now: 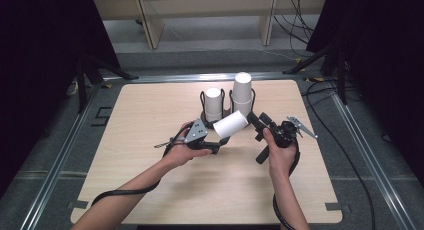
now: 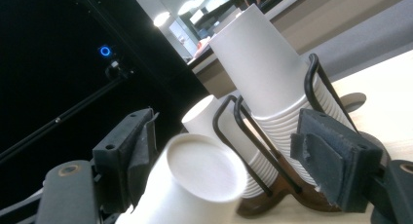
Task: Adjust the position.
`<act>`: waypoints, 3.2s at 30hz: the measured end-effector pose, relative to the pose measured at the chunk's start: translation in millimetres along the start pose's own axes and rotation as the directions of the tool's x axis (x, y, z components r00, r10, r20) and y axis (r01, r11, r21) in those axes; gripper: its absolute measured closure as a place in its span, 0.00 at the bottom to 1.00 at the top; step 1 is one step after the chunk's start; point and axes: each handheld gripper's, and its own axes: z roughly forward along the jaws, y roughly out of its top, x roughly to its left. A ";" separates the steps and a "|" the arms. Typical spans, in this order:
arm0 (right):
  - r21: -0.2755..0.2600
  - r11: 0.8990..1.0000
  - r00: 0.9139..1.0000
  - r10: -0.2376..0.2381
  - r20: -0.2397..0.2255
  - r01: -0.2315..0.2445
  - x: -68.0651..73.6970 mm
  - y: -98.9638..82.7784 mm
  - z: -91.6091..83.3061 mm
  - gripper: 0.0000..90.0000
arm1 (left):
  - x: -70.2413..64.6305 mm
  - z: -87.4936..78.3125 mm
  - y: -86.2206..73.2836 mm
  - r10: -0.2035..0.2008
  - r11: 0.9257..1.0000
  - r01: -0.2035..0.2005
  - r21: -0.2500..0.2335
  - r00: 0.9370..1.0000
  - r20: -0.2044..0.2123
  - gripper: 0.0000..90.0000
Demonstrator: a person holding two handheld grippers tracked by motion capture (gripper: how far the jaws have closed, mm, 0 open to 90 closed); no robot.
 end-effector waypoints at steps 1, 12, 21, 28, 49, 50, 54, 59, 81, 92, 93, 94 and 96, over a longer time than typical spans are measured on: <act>0.003 1.000 1.000 0.003 0.000 -0.003 -0.4 0.2 -1.0 0.26 | 0.7 -1.2 0.1 0.000 1.000 0.000 -0.004 1.000 -0.004 0.31; 0.030 0.997 0.997 -0.077 0.031 0.076 -7.3 1.3 -10.3 0.29 | 11.0 -16.9 1.0 0.036 0.999 -0.035 0.026 0.999 -0.008 0.31; 0.107 0.977 0.980 -0.191 0.053 0.185 -16.2 -0.2 -23.0 0.29 | 17.4 -30.4 8.1 0.093 0.991 -0.094 0.092 0.995 0.024 0.30; 0.156 0.960 0.968 -0.245 0.053 0.234 -23.1 -4.4 -29.3 0.31 | 23.4 -38.4 12.5 0.126 0.983 -0.132 0.125 0.990 0.055 0.30; 0.271 0.892 0.929 -0.369 -0.028 0.362 -28.8 -13.4 -32.0 0.31 | 38.4 -63.0 26.6 0.224 0.936 -0.254 0.244 0.964 0.143 0.30; 0.276 0.894 0.933 -0.359 -0.029 0.353 -27.6 -14.5 -31.3 0.31 | 39.0 -63.9 26.7 0.230 0.931 -0.263 0.254 0.961 0.152 0.30; 0.303 0.888 0.936 -0.348 -0.047 0.346 -24.8 -18.0 -30.0 0.30 | 39.6 -65.2 26.2 0.239 0.923 -0.277 0.267 0.957 0.166 0.30; 0.313 0.863 0.916 -0.393 -0.078 0.397 -26.1 -20.4 -27.7 0.30 | 40.1 -67.3 28.2 0.256 0.907 -0.304 0.291 0.948 0.192 0.30; 0.366 0.820 0.897 -0.421 -0.136 0.440 -19.9 -29.2 -21.1 0.30 | 46.8 -71.0 41.2 0.289 0.833 -0.386 0.396 0.914 0.284 0.31; 0.397 0.788 0.880 -0.447 -0.158 0.471 -17.3 -29.7 -19.1 0.29 | 50.1 -74.6 46.6 0.291 0.795 -0.408 0.450 0.906 0.308 0.31; 0.393 0.795 0.886 -0.430 -0.171 0.462 -16.9 -31.0 -17.7 0.29 | 50.5 -74.7 47.3 0.292 0.790 -0.411 0.454 0.904 0.312 0.31; 0.412 0.794 0.893 -0.420 -0.159 0.447 -14.9 -31.3 -18.8 0.29 | 50.9 -74.8 48.2 0.296 0.785 -0.417 0.458 0.902 0.315 0.31; 0.398 0.786 0.880 -0.441 -0.177 0.473 -15.7 -31.1 -17.1 0.29 | 51.0 -74.8 49.2 0.294 0.783 -0.418 0.460 0.902 0.317 0.31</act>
